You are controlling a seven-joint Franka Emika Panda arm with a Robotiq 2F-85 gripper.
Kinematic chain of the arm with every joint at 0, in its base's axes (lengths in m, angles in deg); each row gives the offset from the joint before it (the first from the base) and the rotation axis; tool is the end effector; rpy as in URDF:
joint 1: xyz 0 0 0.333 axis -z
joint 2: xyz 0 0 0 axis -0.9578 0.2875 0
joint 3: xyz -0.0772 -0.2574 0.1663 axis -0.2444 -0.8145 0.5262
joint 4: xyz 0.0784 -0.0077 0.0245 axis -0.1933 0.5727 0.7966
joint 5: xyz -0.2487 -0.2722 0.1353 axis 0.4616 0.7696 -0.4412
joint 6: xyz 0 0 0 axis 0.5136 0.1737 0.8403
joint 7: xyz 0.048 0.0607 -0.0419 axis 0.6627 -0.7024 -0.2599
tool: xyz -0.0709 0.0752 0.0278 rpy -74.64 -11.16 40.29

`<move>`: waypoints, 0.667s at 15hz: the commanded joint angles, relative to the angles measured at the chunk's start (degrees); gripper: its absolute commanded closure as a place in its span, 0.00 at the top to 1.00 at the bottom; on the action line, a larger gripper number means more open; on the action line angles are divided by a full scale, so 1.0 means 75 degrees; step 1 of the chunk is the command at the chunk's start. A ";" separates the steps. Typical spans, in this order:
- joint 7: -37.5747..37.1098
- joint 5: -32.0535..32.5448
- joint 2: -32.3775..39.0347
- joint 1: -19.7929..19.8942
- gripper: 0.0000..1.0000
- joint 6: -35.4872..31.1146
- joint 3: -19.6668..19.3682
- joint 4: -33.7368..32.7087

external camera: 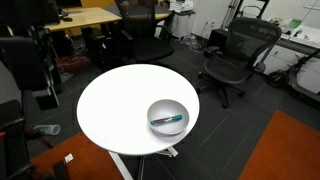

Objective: Pick the marker from the bowl and put it on the table

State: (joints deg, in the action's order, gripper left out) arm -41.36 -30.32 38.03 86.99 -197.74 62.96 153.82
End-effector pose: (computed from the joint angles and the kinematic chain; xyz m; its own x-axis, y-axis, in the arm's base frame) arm 0.3889 -0.1640 0.4239 0.9705 -0.2166 -0.1058 -0.1888 -0.9559 0.2249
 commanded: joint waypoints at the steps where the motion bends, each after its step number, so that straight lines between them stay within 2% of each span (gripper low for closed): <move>1: -0.0029 0.0034 -0.0003 -0.0111 1.00 0.0022 -0.0102 -0.0011; 5: -0.0029 0.0034 -0.0003 -0.0111 1.00 0.0022 -0.0102 -0.0011; 10: 0.0066 -0.0422 0.0370 -0.0366 1.00 -0.0272 -0.0116 -0.0252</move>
State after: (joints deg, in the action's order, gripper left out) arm -41.30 -31.79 38.48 85.82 -198.10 62.66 153.64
